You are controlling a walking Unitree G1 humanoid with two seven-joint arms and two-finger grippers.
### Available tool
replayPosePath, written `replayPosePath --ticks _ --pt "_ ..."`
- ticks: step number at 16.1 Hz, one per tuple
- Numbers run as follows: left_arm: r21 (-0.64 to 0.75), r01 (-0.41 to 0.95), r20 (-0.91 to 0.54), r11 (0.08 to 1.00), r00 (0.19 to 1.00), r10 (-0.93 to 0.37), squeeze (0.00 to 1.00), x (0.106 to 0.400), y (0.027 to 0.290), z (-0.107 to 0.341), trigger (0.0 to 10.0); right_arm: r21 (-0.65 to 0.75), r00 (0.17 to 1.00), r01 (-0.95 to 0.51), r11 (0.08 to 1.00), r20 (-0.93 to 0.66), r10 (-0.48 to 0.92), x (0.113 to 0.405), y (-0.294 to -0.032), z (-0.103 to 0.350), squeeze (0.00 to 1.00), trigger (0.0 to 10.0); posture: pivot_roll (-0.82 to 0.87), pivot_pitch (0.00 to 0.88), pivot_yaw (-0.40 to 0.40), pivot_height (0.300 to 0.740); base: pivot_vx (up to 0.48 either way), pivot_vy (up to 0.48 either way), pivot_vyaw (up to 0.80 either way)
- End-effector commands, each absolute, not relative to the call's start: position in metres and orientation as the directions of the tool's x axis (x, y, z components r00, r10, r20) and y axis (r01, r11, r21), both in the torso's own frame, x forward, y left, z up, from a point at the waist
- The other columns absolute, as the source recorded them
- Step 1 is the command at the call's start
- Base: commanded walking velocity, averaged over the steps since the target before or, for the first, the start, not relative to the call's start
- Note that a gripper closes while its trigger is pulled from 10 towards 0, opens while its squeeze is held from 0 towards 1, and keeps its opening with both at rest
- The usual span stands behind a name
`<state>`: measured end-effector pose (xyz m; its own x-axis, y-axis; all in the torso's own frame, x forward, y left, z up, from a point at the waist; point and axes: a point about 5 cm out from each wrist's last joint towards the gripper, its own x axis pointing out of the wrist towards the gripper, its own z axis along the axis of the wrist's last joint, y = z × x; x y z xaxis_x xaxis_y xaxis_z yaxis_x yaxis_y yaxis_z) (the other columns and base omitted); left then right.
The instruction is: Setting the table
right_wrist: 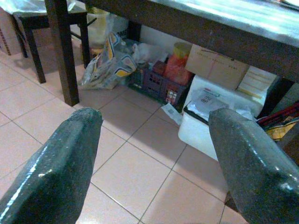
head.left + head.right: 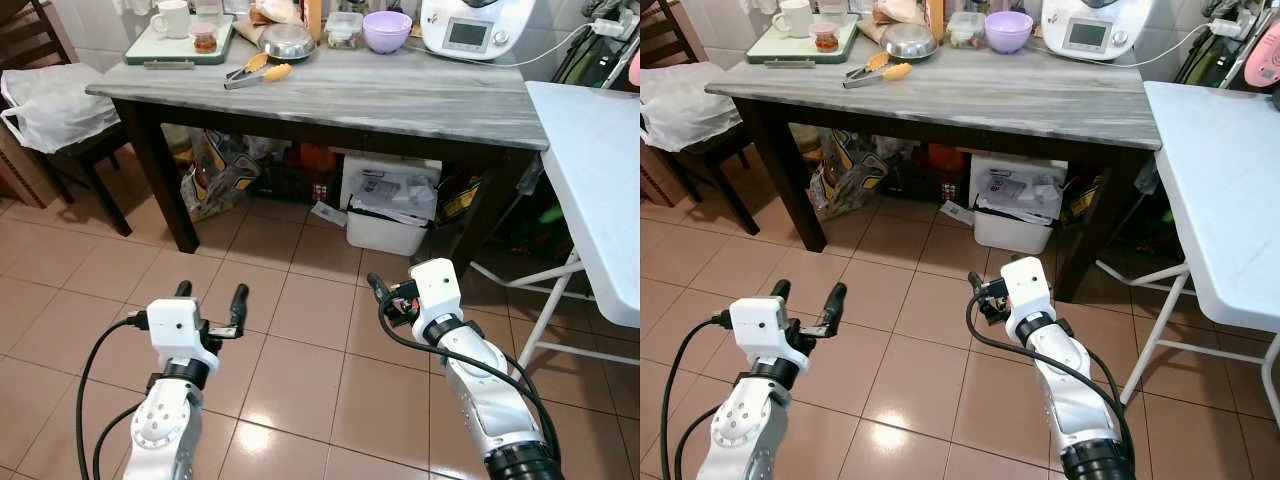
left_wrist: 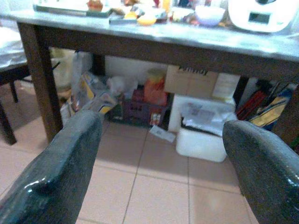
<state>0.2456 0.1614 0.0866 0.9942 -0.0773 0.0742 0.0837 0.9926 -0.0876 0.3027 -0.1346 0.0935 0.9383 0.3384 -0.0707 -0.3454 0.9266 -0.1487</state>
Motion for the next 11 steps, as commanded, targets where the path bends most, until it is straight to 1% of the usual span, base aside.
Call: replayPosePath --ticks 1,3,6,7,8,9,11 --pt "-0.048 0.062 0.087 0.997 0.995 -0.058 0.00 0.242 0.162 0.092 10.0 -0.157 0.944 -0.331 0.930 -0.058 0.326 0.301 -0.137 0.098 0.00 10.0 -0.07 0.072 0.022 0.740 0.000 0.000 -0.73" --pt "-0.044 0.044 0.088 0.998 0.995 -0.040 0.00 0.237 0.163 0.094 10.0 -0.161 0.946 -0.323 0.932 -0.053 0.319 0.299 -0.139 0.099 0.00 10.0 -0.06 0.073 0.019 0.740 0.000 0.000 -0.73" --pt "-0.043 -0.013 0.048 0.999 0.999 0.015 0.00 0.222 0.172 0.087 10.0 -0.165 0.961 -0.278 0.946 -0.061 0.271 0.287 -0.156 0.097 0.00 10.0 -0.06 0.077 0.015 0.740 0.000 0.000 -0.73" --pt "-0.048 -0.029 0.036 0.998 0.999 0.030 0.00 0.219 0.175 0.084 10.0 -0.168 0.964 -0.265 0.950 -0.056 0.259 0.283 -0.161 0.097 0.00 10.0 -0.05 0.077 0.015 0.740 0.000 0.000 -0.53" --pt "-0.045 -0.040 0.026 0.998 0.999 0.041 0.00 0.217 0.176 0.083 10.0 -0.202 0.969 -0.248 0.947 -0.065 0.240 0.278 -0.167 0.095 0.00 10.0 -0.06 0.079 0.019 0.740 0.000 0.000 0.00" --pt "-0.041 -0.033 0.021 0.999 0.999 0.034 0.00 0.216 0.176 0.083 10.0 -0.208 0.973 -0.230 0.951 -0.075 0.219 0.277 -0.169 0.094 0.00 10.0 -0.06 0.083 0.020 0.740 0.000 0.000 -0.76" --pt "-0.029 -0.014 0.019 0.999 1.000 0.014 0.00 0.219 0.173 0.083 10.0 -0.224 0.973 -0.229 0.947 -0.058 0.221 0.279 -0.166 0.099 0.00 10.0 -0.07 0.082 0.026 0.740 0.000 0.000 -0.79"
